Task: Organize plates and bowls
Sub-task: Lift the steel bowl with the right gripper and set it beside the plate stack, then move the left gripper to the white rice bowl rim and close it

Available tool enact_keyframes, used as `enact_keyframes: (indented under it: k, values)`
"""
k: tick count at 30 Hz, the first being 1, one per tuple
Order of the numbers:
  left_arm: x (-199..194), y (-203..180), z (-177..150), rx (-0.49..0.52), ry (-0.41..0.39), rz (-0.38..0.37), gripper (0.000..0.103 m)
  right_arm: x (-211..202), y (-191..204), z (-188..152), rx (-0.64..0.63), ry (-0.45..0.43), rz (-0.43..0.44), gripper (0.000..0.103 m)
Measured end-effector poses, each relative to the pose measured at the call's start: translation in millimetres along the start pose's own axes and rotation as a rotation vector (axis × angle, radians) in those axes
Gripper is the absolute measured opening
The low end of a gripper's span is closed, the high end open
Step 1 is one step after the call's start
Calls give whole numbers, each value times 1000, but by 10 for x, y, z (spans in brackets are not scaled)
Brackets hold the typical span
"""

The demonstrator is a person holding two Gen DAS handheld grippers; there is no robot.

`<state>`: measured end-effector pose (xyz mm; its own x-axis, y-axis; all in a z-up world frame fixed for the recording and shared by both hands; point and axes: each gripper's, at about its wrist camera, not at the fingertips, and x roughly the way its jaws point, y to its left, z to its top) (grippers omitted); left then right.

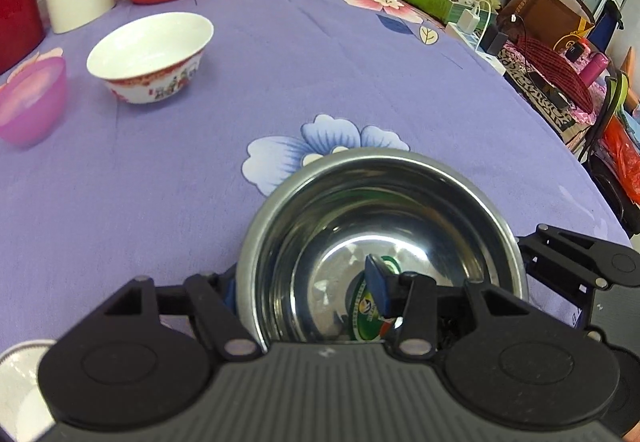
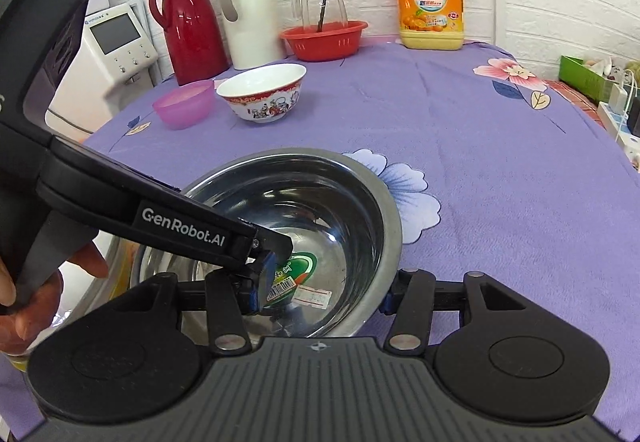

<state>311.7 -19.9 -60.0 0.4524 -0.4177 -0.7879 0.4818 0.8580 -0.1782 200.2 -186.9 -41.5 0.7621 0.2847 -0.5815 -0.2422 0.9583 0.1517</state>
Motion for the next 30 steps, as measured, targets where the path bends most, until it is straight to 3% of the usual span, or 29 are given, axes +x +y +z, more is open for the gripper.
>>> enact_keyframes:
  k: [3, 5, 6, 10, 13, 18, 30]
  values:
    - [29, -58, -13, 37, -14, 17, 49, -14, -77, -46, 17, 10, 12, 88]
    - [42, -69, -28, 45, -38, 74, 75, -32, -129, -60, 31, 11, 31, 94]
    - [37, -46, -29, 33, -46, 95, 75, -53, -155, -62, 42, 11, 33, 103]
    - [-109, 138, -17, -31, -77, 81, 75, -296, -373, -58, 120, -59, 25, 103]
    - [-275, 201, -13, -39, -126, 123, 75, -459, -523, -24, 155, -110, -11, 103]
    - [-455, 282, 0, -71, -173, 132, 75, -480, -629, 62, 177, -127, -29, 103]
    - [-566, 480, 23, -83, -205, 122, 75, -341, -296, 528, 10, -149, 3, 103]
